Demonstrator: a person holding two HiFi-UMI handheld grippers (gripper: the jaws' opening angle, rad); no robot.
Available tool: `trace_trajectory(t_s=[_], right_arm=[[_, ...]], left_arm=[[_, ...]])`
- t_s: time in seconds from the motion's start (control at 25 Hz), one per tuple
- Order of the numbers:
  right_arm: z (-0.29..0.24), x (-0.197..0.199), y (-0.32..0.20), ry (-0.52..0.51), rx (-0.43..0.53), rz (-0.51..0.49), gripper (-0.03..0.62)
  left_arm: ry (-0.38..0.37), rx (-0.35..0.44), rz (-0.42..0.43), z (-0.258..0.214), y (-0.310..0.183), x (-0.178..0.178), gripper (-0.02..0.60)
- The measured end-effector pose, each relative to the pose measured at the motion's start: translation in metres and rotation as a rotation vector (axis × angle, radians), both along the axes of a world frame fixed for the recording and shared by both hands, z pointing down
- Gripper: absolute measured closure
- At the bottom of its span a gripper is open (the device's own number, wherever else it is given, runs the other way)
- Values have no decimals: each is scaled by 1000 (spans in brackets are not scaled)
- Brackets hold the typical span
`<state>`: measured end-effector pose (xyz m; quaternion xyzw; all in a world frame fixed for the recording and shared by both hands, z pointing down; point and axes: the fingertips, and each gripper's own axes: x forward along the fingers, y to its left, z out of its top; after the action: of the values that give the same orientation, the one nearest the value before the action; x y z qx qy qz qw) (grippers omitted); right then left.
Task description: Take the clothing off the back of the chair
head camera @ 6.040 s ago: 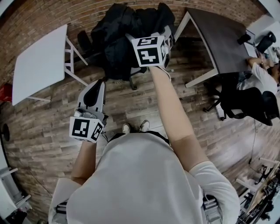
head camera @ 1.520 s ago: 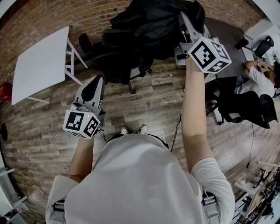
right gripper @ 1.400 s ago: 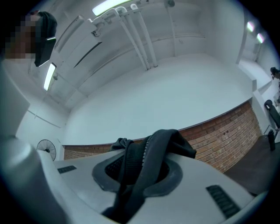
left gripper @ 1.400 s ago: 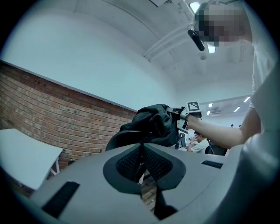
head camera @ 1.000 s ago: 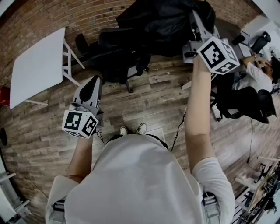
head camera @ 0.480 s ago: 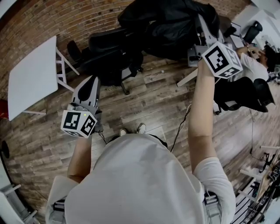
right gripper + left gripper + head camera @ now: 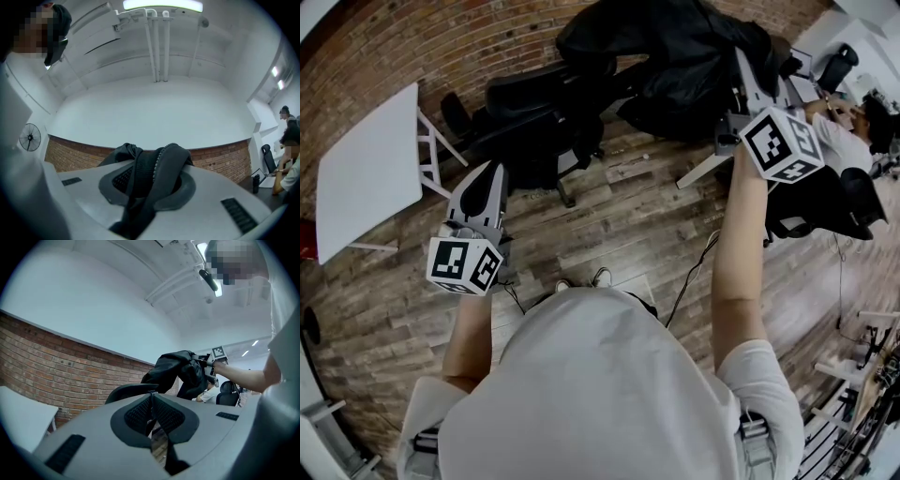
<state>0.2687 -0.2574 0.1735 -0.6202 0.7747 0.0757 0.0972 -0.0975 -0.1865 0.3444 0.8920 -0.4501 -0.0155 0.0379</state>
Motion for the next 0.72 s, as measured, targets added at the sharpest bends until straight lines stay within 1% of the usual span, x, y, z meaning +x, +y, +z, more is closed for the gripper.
trace_trajectory(t_s=[0.2, 0.52, 0.72], right_arm=[[4, 19, 9, -7, -6, 38, 503], [12, 53, 32, 39, -12, 143, 503], [20, 80, 46, 76, -33, 223, 503]], left_arm=[[-5, 16, -24, -7, -5, -5, 543], [-8, 16, -39, -6, -11, -12, 543], [-23, 42, -48, -16, -19, -16, 543]])
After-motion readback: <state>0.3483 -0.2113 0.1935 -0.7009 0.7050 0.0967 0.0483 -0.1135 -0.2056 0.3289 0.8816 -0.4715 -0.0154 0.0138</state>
